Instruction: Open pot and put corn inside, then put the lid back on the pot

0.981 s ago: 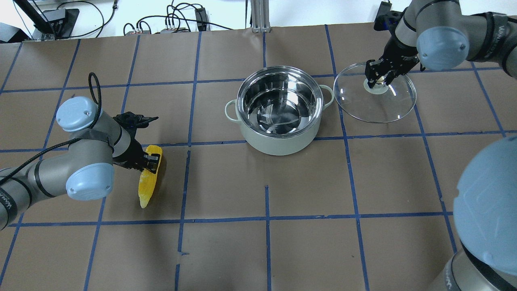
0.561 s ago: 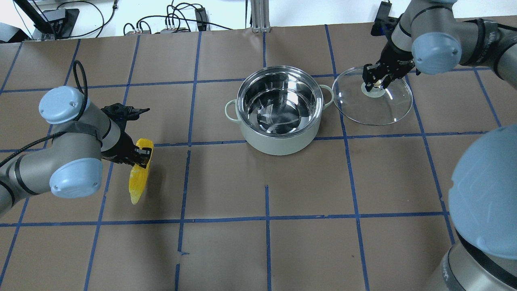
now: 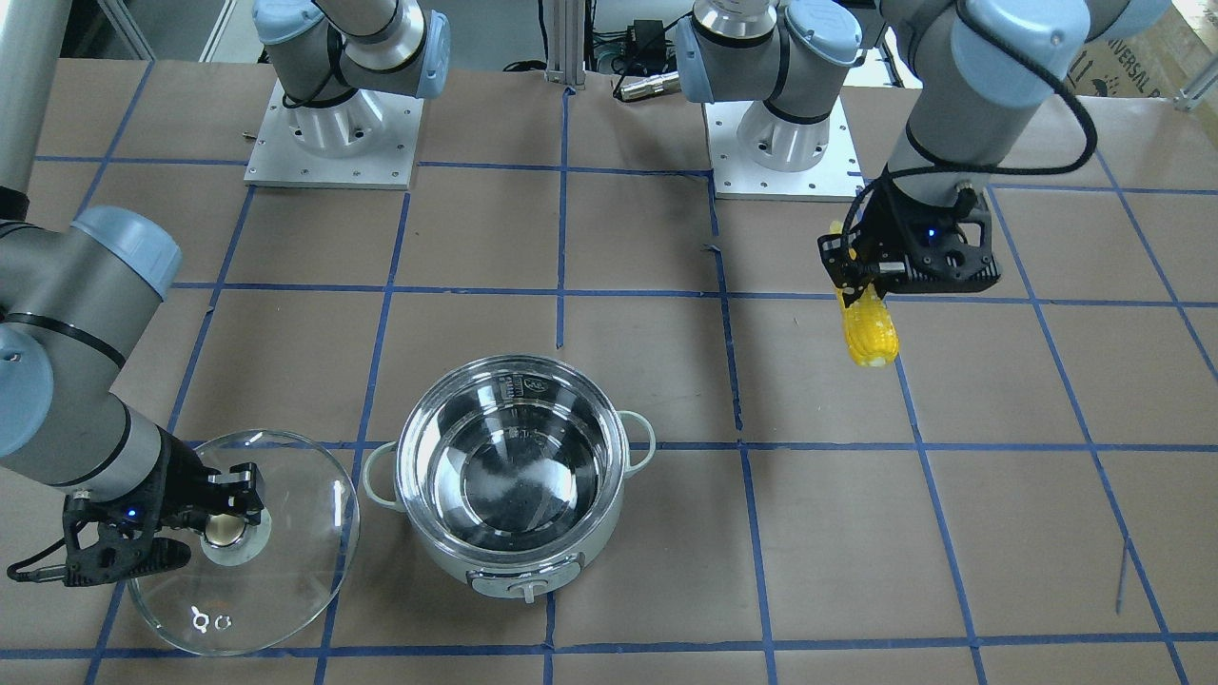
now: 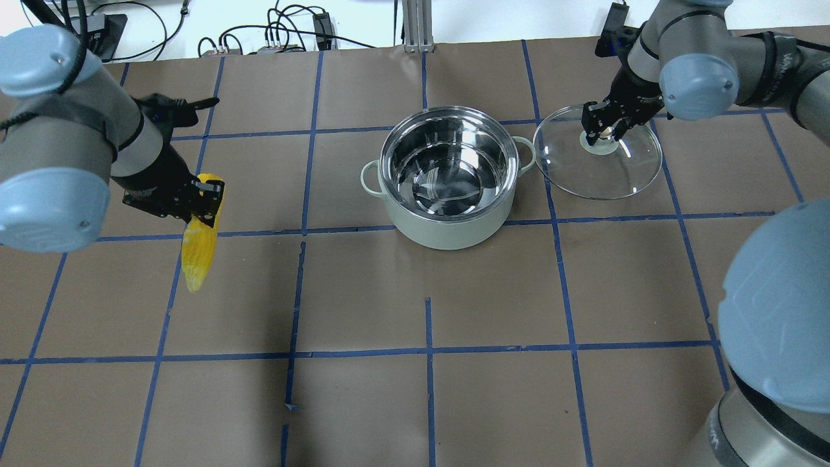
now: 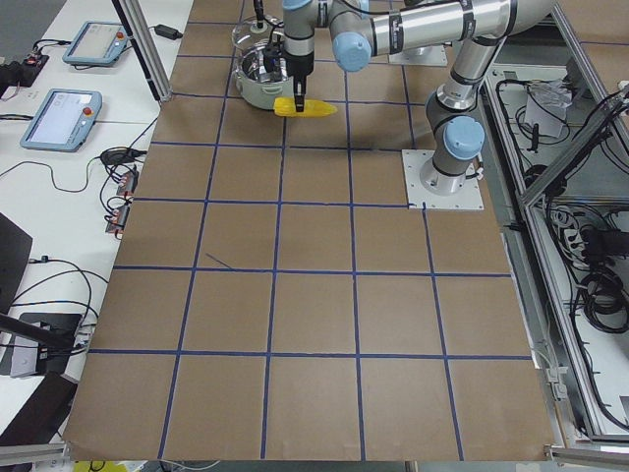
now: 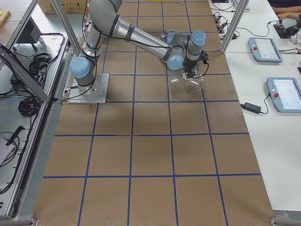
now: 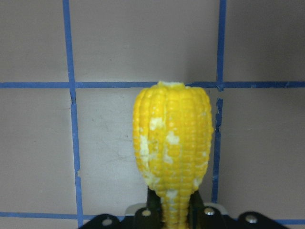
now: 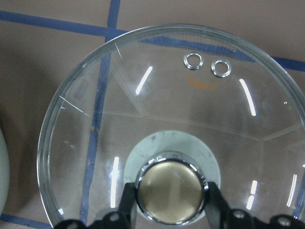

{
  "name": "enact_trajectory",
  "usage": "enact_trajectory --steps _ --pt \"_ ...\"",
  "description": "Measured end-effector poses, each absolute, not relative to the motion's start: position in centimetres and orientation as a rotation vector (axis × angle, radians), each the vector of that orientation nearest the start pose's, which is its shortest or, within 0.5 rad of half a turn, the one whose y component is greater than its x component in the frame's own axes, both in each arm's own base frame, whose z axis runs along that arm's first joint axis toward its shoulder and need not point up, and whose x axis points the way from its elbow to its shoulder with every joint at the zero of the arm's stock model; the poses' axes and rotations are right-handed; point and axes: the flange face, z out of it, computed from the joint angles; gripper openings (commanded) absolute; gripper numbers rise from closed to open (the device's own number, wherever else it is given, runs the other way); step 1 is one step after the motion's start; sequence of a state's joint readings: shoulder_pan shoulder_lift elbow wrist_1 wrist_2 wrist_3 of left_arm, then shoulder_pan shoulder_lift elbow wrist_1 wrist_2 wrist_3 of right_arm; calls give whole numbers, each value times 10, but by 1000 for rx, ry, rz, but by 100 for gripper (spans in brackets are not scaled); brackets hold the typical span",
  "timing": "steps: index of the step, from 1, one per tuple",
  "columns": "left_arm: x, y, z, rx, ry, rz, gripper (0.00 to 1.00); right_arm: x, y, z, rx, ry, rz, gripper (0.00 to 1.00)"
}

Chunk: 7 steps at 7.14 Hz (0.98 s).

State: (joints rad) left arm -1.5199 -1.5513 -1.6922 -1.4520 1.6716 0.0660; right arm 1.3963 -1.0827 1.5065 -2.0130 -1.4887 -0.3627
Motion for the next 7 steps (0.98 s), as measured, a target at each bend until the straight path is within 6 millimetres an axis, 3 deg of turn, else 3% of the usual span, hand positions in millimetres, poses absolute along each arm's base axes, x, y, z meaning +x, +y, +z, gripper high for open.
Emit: enact_trajectory --steps 1,3,5,7 --pt "-118 -489 469 18 3027 -28 21 26 -671 292 -288 3057 -85 39" --pt "-170 -492 468 72 3027 -52 22 30 -663 319 -270 3060 -100 39" --pt "-246 -500 439 133 3035 -120 22 39 -659 353 -244 3059 -91 39" --pt "-293 -514 416 144 3065 -165 22 49 -659 389 -248 3052 -48 39"
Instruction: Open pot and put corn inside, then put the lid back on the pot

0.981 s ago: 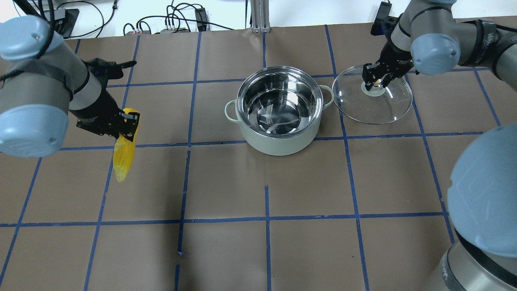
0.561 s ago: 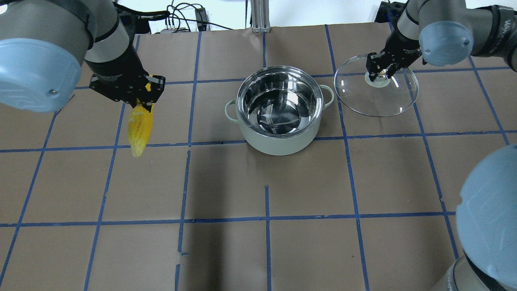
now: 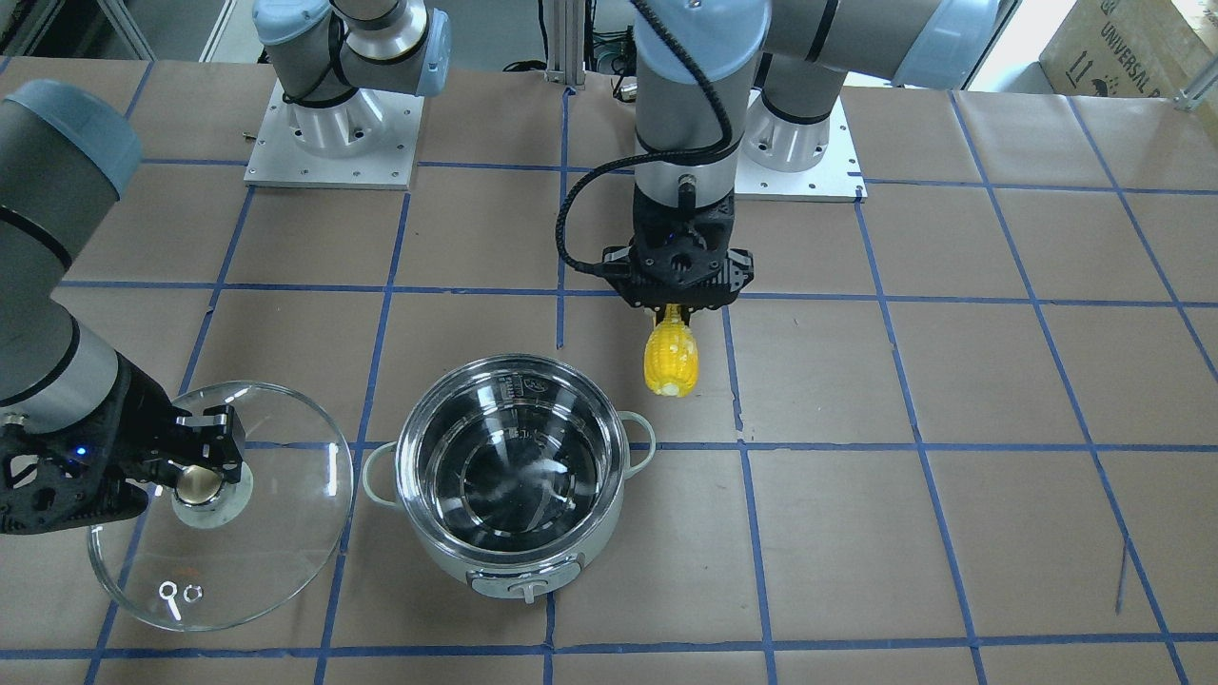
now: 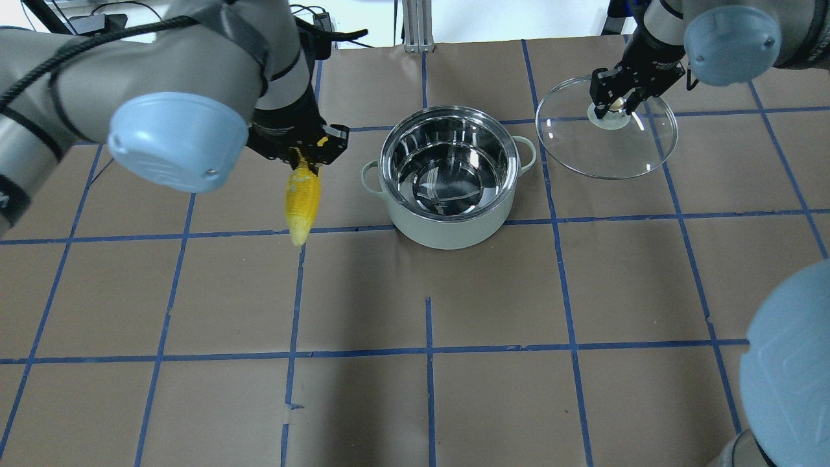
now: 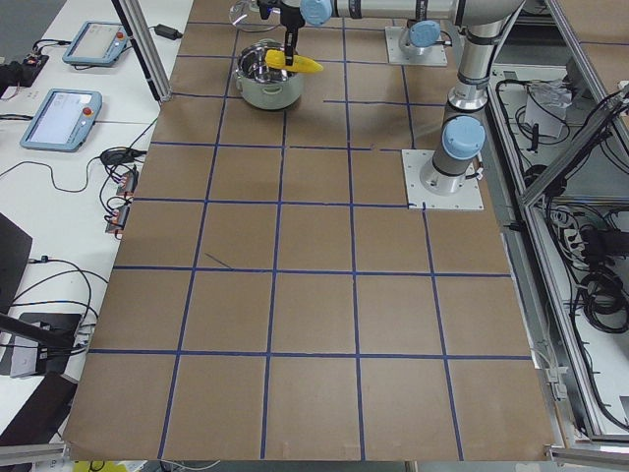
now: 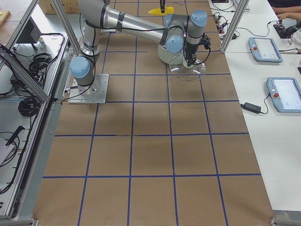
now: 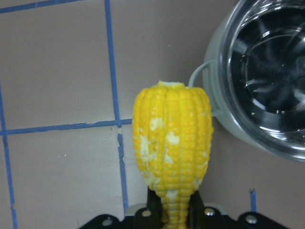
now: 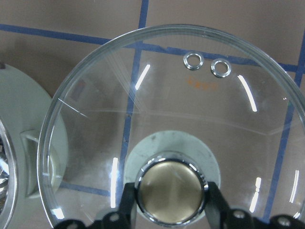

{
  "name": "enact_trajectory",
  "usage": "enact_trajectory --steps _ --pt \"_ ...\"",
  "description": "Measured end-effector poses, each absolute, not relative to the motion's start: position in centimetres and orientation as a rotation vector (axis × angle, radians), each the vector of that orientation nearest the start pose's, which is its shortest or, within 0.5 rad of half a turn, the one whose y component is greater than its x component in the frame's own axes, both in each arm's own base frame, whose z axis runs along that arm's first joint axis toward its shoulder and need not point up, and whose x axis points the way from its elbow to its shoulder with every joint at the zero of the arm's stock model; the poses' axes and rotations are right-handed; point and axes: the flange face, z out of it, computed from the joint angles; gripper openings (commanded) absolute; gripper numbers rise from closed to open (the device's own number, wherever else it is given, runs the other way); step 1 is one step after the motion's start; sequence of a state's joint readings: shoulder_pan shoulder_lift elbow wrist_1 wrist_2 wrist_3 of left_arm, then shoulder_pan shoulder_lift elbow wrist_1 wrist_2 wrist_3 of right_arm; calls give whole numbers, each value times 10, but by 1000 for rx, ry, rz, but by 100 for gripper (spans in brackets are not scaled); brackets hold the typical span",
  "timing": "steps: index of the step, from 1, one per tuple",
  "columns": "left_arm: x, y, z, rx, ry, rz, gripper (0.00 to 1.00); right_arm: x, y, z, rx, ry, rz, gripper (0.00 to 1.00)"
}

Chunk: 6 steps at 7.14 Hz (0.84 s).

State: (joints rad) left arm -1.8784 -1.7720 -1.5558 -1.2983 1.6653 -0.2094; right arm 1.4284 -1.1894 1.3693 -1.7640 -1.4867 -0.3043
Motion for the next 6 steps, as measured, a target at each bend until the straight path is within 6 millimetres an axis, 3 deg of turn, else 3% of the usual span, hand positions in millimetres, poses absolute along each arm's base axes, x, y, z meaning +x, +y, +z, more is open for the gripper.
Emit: enact_trajectory --steps 2,6 --pt "-315 -533 414 166 3132 -171 22 60 -659 423 -247 3034 -11 39" --pt "-349 -607 391 174 3170 -184 25 73 -647 465 -232 3018 -42 40"
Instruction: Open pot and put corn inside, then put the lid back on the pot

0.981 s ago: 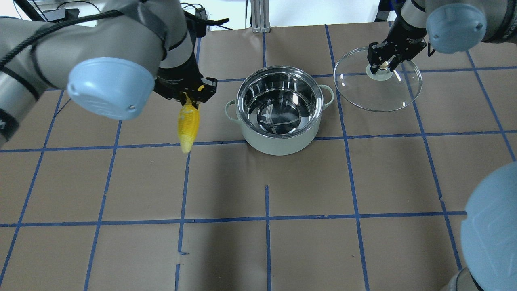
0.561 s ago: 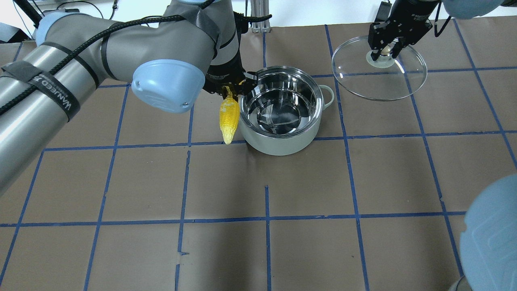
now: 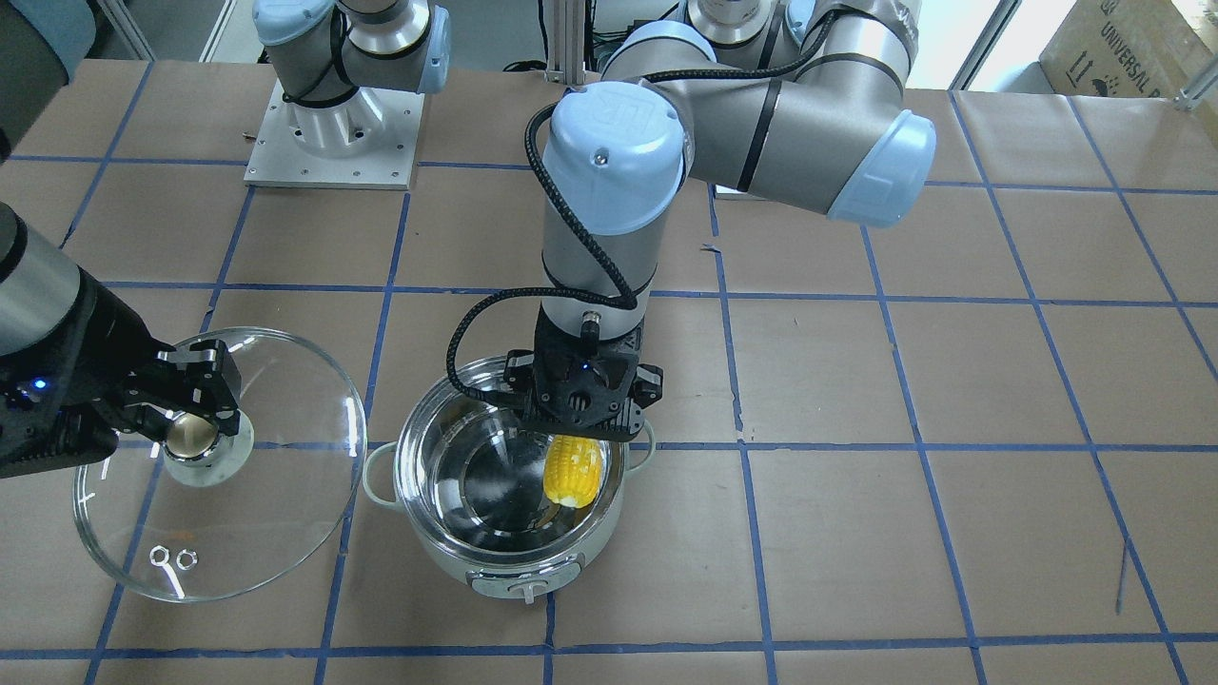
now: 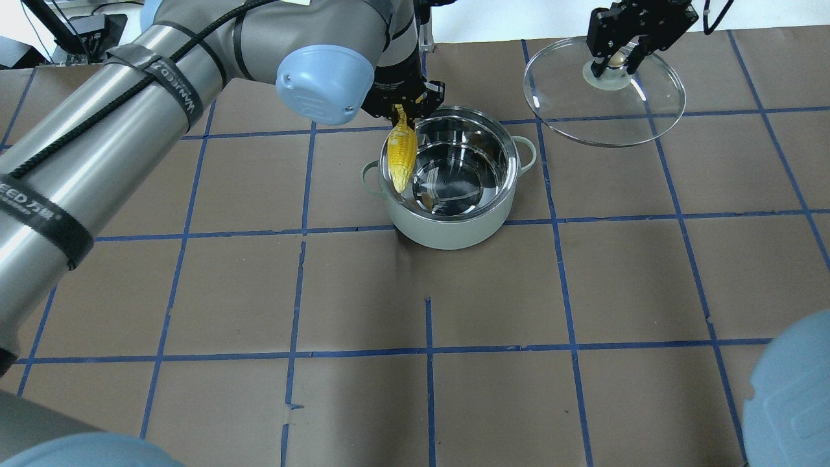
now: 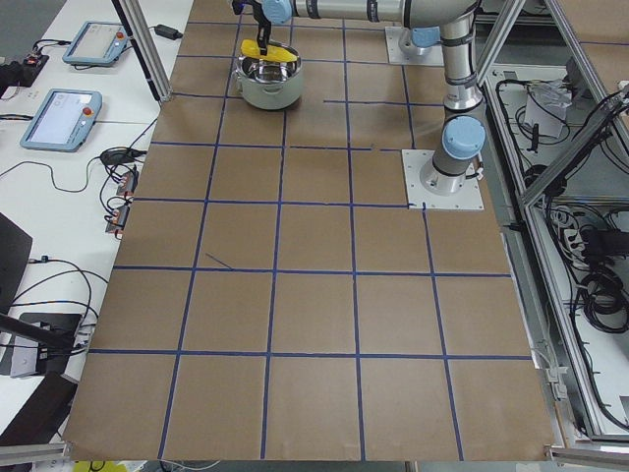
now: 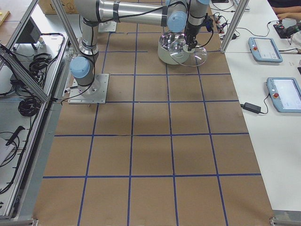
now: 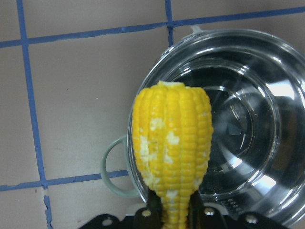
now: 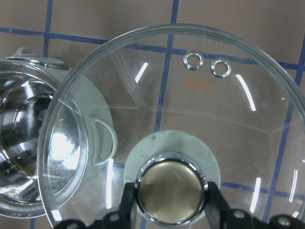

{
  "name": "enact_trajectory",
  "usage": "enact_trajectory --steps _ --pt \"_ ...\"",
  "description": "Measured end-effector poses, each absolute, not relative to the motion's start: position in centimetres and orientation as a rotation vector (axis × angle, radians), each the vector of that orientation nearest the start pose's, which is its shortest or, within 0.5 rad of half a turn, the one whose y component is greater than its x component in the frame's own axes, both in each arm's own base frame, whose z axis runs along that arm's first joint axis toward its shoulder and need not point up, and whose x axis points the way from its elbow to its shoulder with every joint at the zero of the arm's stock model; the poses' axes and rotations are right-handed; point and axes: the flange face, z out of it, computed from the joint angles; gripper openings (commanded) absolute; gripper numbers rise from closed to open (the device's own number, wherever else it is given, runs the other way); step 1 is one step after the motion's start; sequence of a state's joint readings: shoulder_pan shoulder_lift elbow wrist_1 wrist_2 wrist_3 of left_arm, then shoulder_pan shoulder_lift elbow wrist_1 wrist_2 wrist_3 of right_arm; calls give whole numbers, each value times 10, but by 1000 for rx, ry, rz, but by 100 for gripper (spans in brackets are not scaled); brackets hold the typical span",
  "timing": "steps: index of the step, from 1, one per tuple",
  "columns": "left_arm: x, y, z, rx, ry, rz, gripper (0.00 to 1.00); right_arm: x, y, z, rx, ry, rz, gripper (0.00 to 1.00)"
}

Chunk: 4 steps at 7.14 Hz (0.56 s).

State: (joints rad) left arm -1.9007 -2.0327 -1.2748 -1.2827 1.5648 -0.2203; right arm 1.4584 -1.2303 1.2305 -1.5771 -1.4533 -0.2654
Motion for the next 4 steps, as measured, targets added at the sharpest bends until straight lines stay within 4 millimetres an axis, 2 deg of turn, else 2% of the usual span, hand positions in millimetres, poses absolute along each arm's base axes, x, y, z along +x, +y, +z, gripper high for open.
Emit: enact_trajectory --steps 2,3,4 --pt "-359 -621 381 174 3174 -172 28 74 -642 479 -230 3020 -46 41" --pt "-364 -620 374 165 3175 -155 62 74 -641 483 -226 3020 -48 41" --pt "-371 -616 371 170 3176 -147 100 76 -639 486 -218 3020 -45 41"
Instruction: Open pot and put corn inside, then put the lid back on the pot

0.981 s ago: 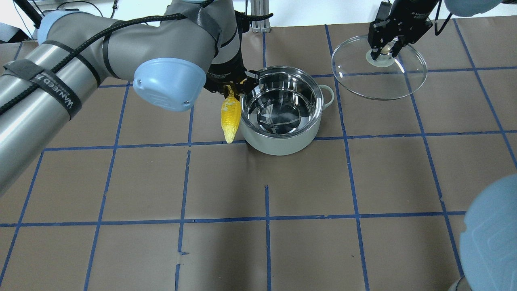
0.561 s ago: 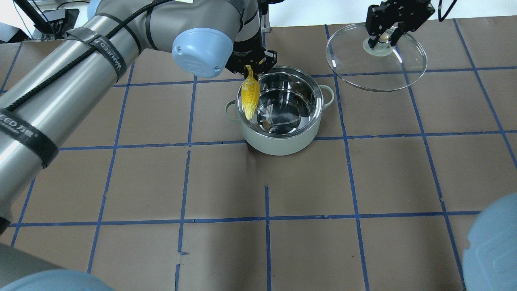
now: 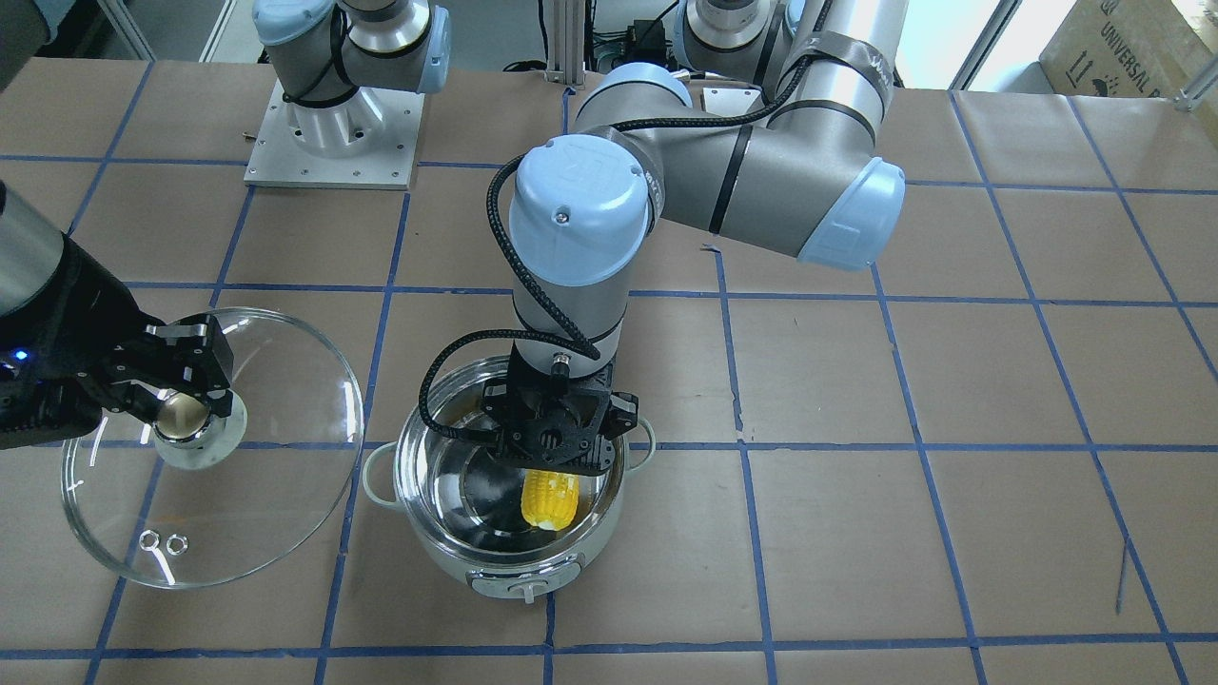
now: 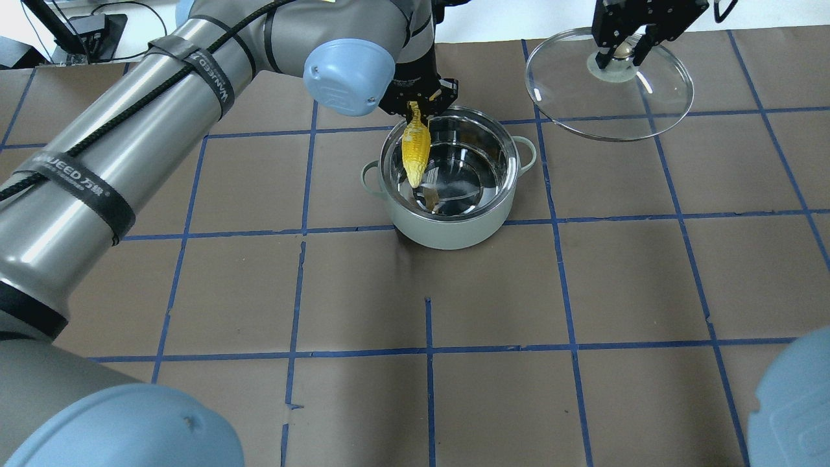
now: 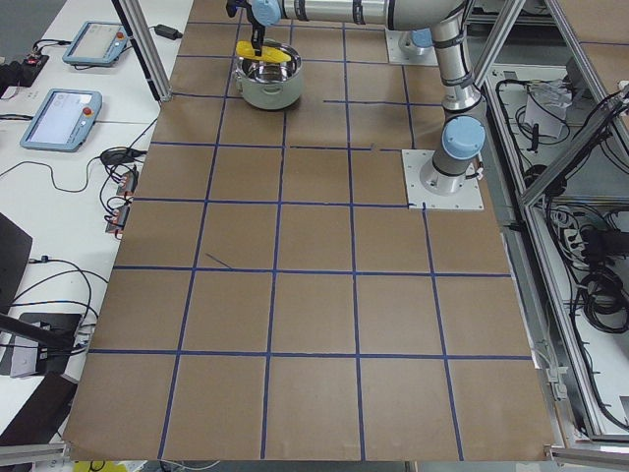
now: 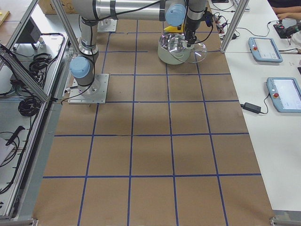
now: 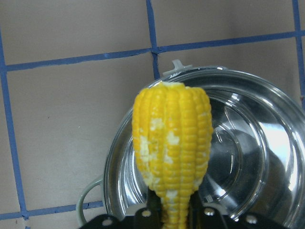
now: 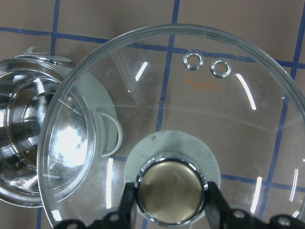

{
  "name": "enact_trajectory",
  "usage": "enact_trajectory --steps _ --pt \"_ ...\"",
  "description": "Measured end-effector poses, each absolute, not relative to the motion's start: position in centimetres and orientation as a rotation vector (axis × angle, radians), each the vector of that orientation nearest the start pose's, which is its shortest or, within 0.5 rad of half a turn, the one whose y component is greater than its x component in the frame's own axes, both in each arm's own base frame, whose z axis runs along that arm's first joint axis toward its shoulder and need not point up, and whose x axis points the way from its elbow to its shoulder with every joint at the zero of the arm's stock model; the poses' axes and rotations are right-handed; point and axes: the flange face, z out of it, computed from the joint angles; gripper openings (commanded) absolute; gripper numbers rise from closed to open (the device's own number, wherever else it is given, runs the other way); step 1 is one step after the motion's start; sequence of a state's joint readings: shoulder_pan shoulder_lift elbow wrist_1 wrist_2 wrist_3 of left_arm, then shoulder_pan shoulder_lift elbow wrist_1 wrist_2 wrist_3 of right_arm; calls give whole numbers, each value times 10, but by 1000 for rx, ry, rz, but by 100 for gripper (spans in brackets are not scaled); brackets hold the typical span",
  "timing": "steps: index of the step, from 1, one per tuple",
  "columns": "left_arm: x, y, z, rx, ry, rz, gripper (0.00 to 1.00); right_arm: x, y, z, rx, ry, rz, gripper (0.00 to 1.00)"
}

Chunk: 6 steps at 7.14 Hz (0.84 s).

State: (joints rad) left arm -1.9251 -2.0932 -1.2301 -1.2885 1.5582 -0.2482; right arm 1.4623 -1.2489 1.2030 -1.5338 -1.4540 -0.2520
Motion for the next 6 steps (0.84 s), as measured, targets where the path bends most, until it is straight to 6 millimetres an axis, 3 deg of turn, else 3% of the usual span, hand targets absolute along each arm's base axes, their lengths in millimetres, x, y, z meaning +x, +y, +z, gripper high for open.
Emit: enact_trajectory --steps 2,4,5,6 --pt "-388 -605 370 151 3198 -121 100 87 -623 500 -195 3021 -48 40" --pt "-391 -598 369 120 3206 -74 100 98 -608 498 -197 3017 -12 40" --pt "-385 -598 371 127 3203 -66 100 100 -599 495 -198 3014 4 40" --pt "-365 -606 373 153 3196 -56 100 102 -590 492 -198 3012 14 40"
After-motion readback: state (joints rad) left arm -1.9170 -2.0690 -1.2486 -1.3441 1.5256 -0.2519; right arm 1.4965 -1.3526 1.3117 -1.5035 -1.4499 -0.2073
